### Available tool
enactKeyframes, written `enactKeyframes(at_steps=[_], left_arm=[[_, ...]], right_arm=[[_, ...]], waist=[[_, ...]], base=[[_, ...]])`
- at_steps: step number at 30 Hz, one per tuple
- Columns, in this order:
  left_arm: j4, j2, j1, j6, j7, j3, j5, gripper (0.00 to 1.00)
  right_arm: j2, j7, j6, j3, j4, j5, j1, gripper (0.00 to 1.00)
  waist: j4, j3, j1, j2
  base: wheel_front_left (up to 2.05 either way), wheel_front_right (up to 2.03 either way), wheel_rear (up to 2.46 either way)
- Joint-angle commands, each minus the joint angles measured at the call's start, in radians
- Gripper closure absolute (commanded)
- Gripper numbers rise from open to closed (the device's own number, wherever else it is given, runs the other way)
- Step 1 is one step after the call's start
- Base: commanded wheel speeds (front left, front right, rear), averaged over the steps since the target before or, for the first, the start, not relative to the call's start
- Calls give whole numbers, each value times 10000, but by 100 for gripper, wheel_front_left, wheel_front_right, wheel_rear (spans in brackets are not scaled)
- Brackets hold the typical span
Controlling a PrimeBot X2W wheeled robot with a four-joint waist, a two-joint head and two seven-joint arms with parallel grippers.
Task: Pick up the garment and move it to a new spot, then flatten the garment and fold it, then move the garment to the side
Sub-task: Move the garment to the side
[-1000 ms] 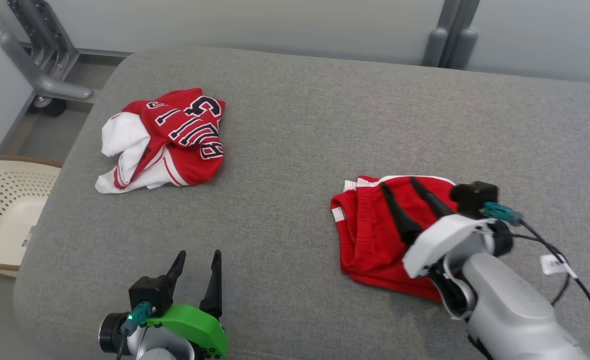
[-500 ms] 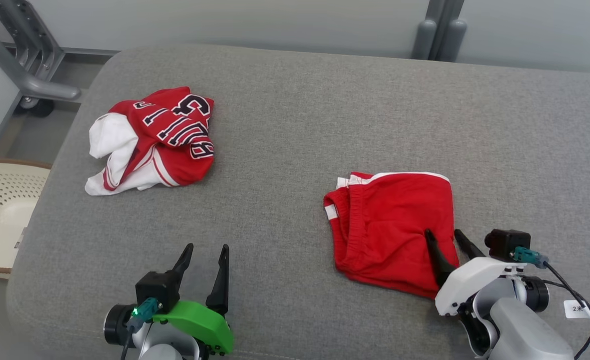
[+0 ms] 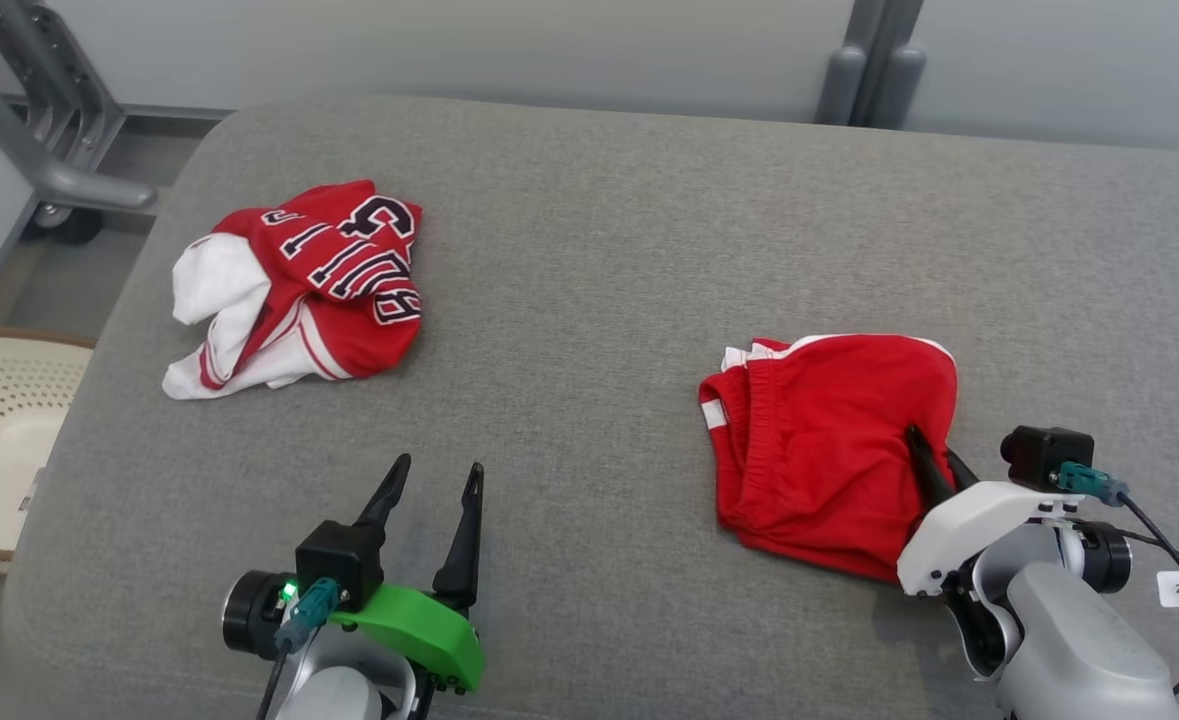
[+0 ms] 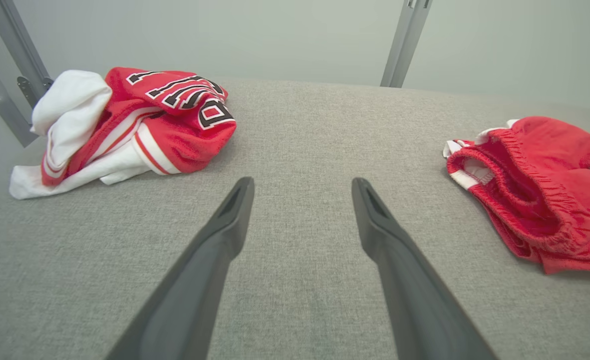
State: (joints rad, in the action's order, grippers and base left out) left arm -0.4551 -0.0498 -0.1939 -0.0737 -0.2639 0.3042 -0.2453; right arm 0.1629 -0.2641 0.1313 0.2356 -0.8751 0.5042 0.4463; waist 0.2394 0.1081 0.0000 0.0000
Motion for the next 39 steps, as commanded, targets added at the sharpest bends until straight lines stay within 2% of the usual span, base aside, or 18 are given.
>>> enactKeyframes(at_steps=[1,9,10,19,24,27,30,34,39], left_arm=[[108,-18,-102,-50,-5,75,87,0],[448,-21,-259,-74,-5,332,66,0],[448,-21,-259,-74,-5,332,66,0],[474,-25,-259,-71,-5,322,-57,0],[530,-27,-442,-122,-5,466,-93,0],[625,-29,-568,-161,-5,613,67,0],[712,-35,-761,-217,-5,710,184,0],[676,-41,-967,-295,-5,810,371,0],[736,-42,-1393,-392,-5,843,730,0]], right_arm=[[71,-3,-11,-144,61,-143,-66,100],[-185,-3,-11,-128,58,-572,-211,100],[-185,-3,-11,-128,58,-572,-211,100],[-481,-3,-11,511,58,-456,-340,100],[-541,-3,-11,1051,94,-351,-447,100],[-495,-3,-11,1238,198,-234,-423,100],[-424,-4,-11,1262,335,-180,-290,100],[-311,-4,-10,1262,620,-424,145,100],[136,-4,-10,1207,901,-823,1291,100]], waist=[[-543,-211,0,0],[-2851,-398,0,0],[-2851,-398,0,0],[-5639,-439,0,0],[-6680,-346,0,0],[-6934,-122,0,0],[-6892,209,0,0],[-6465,772,0,0],[-5632,1698,0,0]], base=[[0,0,0],[0,0,0],[0,0,0],[0,0,0],[0,0,0],[0,0,0],[0,0,0],[0,0,0],[0,0,0]])
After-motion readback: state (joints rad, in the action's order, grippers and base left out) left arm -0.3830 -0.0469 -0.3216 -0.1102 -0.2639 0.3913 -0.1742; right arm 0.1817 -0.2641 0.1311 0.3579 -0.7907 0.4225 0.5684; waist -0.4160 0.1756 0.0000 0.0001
